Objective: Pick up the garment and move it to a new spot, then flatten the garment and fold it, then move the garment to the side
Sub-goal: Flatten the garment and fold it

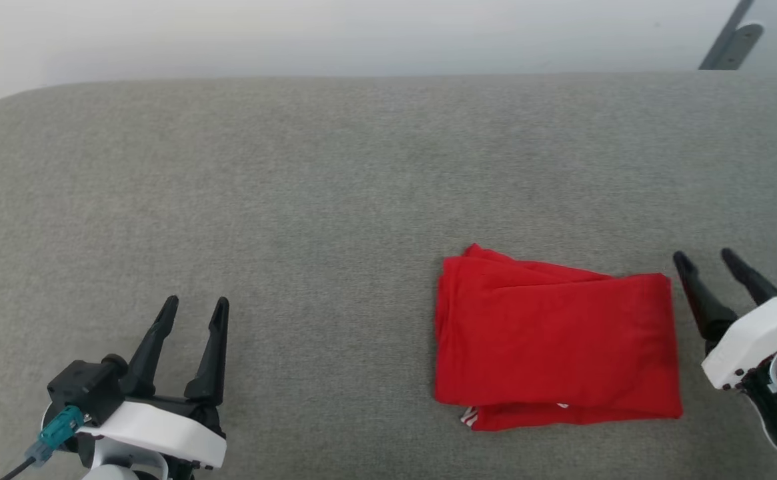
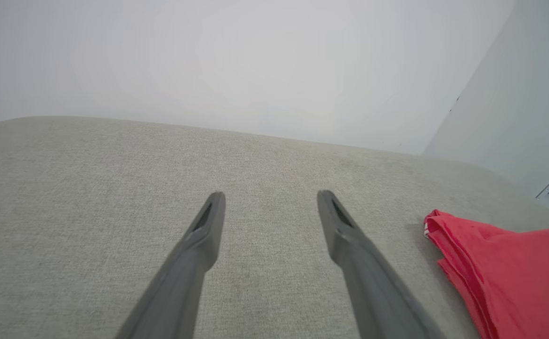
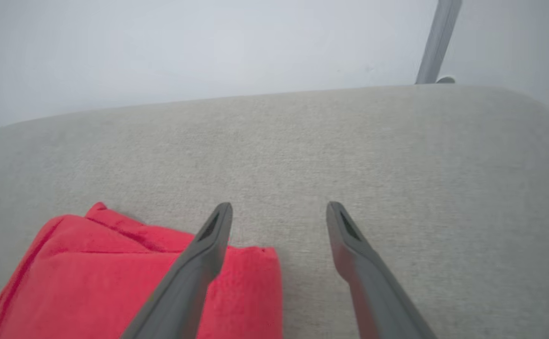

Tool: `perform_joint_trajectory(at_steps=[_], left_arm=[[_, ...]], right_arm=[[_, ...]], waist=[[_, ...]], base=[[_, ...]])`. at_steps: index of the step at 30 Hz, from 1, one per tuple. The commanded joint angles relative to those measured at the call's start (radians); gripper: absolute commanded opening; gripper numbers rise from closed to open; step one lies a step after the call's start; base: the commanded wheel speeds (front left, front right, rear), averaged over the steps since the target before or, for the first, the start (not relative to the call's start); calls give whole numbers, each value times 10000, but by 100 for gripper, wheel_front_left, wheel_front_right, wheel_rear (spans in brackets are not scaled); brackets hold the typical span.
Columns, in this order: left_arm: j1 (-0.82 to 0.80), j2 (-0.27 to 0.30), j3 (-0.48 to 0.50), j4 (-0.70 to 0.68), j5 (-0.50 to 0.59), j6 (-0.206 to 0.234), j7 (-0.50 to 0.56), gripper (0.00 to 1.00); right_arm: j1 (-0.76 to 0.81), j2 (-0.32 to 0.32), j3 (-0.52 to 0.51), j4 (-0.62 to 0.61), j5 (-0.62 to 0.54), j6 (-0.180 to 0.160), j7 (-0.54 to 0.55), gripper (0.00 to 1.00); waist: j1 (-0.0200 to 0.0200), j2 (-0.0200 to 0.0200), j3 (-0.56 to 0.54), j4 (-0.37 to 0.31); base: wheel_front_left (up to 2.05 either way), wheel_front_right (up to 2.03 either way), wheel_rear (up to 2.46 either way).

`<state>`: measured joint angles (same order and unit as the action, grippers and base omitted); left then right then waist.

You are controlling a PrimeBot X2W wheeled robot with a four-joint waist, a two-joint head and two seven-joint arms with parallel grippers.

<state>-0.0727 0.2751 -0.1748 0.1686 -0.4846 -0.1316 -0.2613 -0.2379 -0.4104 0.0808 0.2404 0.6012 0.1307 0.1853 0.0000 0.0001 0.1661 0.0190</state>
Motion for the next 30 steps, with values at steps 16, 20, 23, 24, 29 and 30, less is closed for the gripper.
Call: perform_joint_trajectory(at_steps=[16,20,23,24,29,30], left_arm=[[1265,-295,867,-219,184,22,-50,100],[1548,-346,977,-501,333,22,-50,100],[1750,-379,1057,-691,406,22,-51,100],[1839,-379,1079,-770,454,22,-51,100],[2294,-455,1245,-1243,593,22,-51,100],[2294,-455,1245,-1243,593,22,-51,100]], right_arm=[[814,1138,154,971,-1637,0,-4501,100],[1364,1443,-368,251,-2024,0,-4510,100],[1835,1733,-915,-242,-2274,0,-4510,100],[1985,1804,-1034,-401,-2374,0,-4509,100],[2756,2139,-1538,-1053,-2753,0,-4511,100],[2756,2139,-1538,-1053,-2753,0,-4511,100]], waist=[[0,-1,-923,-444],[0,-1,-994,-347],[0,-1,-1027,-283],[0,-1,-1035,-264],[0,-1,-1030,-208],[0,-1,-1030,-208]], base=[[0,0,0],[0,0,0],[0,0,0],[0,0,0],[0,0,0],[0,0,0]])
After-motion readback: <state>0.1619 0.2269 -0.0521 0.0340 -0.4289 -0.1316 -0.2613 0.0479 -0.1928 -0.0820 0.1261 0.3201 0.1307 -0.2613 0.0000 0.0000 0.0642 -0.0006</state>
